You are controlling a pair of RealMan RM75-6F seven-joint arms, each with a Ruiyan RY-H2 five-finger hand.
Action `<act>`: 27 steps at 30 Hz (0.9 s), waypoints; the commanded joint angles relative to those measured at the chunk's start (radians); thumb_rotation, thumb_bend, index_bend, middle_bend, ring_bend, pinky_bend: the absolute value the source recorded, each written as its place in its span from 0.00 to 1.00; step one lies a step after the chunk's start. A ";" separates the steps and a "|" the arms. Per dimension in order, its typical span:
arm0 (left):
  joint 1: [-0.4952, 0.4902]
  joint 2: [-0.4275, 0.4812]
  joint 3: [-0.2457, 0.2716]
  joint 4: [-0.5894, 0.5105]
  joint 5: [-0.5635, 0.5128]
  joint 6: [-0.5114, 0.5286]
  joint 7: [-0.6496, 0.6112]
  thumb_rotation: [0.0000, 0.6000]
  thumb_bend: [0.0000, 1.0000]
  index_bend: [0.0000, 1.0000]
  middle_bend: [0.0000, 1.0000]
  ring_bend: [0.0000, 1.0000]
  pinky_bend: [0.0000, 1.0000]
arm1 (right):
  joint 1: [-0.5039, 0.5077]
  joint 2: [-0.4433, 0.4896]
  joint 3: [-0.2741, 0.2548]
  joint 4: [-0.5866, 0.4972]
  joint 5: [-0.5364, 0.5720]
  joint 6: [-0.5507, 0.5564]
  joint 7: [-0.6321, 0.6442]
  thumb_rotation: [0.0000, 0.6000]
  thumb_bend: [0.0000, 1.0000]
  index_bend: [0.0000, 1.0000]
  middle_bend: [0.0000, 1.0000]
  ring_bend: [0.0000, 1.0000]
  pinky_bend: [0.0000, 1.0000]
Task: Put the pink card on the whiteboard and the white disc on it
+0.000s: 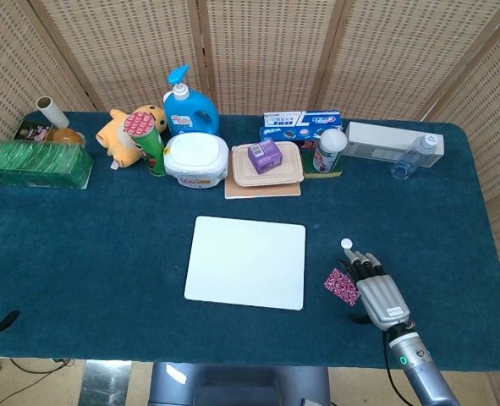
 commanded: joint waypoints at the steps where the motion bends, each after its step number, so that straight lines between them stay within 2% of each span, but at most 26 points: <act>1: 0.000 0.000 0.000 0.000 -0.001 -0.001 0.000 1.00 0.07 0.00 0.00 0.00 0.00 | 0.016 -0.026 0.006 0.018 0.027 -0.020 -0.009 1.00 0.00 0.08 0.00 0.00 0.00; 17: -0.005 -0.004 -0.003 -0.007 -0.015 -0.010 0.014 1.00 0.07 0.00 0.00 0.00 0.00 | 0.043 -0.099 0.023 0.083 0.097 -0.021 -0.007 1.00 0.00 0.09 0.00 0.00 0.00; 20: -0.006 -0.004 -0.003 -0.008 -0.015 -0.012 0.016 1.00 0.07 0.00 0.00 0.00 0.00 | 0.039 -0.112 0.033 0.070 0.116 -0.002 -0.008 1.00 0.00 0.15 0.00 0.00 0.00; 24: -0.005 -0.003 -0.004 -0.008 -0.016 -0.011 0.012 1.00 0.07 0.00 0.00 0.00 0.00 | 0.041 -0.130 0.048 0.065 0.141 0.020 -0.038 1.00 0.00 0.30 0.00 0.00 0.00; 27: -0.004 -0.002 -0.004 -0.007 -0.017 -0.009 0.005 1.00 0.07 0.00 0.00 0.00 0.00 | 0.042 -0.143 0.060 0.045 0.190 0.026 -0.072 1.00 0.00 0.34 0.00 0.00 0.00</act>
